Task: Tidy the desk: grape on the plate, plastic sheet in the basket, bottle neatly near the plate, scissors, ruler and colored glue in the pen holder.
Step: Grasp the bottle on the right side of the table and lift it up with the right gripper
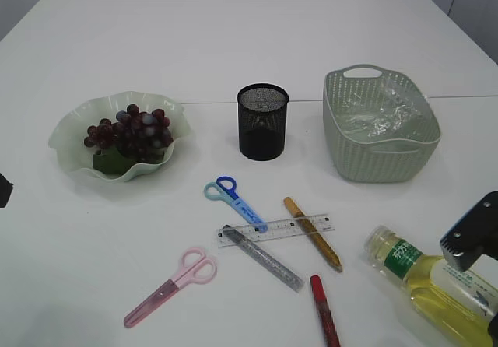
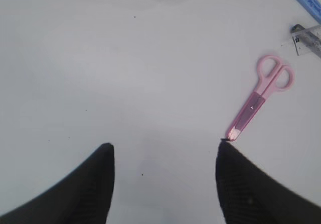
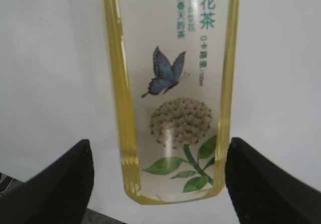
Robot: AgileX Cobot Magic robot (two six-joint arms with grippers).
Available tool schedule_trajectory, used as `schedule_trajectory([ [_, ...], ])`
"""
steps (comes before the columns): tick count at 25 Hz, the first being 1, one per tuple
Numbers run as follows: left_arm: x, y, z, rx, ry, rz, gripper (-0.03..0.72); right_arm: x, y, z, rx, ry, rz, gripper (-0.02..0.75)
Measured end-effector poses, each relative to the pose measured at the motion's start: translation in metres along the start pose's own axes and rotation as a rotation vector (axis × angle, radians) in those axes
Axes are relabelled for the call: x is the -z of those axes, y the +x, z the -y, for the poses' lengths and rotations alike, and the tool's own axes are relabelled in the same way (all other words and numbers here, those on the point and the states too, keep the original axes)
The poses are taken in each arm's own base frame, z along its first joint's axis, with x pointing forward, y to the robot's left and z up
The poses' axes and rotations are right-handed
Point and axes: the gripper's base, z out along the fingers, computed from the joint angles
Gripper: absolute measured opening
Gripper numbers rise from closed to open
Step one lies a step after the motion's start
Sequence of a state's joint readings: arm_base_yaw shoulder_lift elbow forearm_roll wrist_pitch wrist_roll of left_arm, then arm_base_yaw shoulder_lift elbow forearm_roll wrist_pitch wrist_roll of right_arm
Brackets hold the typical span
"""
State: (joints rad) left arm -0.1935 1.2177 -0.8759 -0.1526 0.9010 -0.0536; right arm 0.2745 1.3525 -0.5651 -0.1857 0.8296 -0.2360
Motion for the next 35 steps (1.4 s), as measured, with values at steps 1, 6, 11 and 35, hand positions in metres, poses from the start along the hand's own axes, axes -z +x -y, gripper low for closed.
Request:
schedule_trajectory([
  [1,0.000,0.000,0.000,0.000,0.000,0.000,0.463,-0.002,-0.001,0.000,-0.003,-0.003,-0.006,0.596],
  [6,0.000,0.000,0.000,0.000,0.000,0.000,0.459,-0.008,-0.004,0.001,-0.011,-0.002,-0.020,0.595],
  [11,0.000,0.000,0.000,0.000,0.000,0.002,0.457,-0.015,-0.006,0.002,-0.014,0.007,-0.045,0.595],
  [35,0.000,-0.001,0.000,-0.002,0.000,0.007,0.457,-0.047,-0.018,-0.002,-0.035,-0.058,-0.107,0.441],
])
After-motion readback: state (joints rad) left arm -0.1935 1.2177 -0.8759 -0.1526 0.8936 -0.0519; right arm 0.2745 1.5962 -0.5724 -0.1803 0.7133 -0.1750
